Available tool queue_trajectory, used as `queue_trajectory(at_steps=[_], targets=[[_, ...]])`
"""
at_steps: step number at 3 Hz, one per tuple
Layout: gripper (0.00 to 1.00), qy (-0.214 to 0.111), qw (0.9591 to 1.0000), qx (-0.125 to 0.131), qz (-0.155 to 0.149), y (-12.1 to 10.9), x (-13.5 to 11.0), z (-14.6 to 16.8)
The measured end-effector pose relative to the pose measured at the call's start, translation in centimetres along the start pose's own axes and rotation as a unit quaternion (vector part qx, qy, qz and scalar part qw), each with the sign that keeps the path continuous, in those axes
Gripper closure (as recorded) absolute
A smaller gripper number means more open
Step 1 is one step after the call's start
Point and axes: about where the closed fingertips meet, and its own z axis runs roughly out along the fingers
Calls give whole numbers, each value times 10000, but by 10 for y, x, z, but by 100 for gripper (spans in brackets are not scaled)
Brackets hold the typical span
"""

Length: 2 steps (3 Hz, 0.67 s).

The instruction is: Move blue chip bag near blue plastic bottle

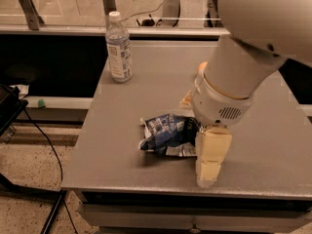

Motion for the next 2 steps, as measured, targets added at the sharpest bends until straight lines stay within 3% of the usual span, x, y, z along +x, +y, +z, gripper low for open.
queue_trajectory(at_steps=[1, 2], targets=[[0, 0, 10000, 3, 2, 0, 0, 0], [0, -14, 9985, 131, 529, -9, 9, 2]])
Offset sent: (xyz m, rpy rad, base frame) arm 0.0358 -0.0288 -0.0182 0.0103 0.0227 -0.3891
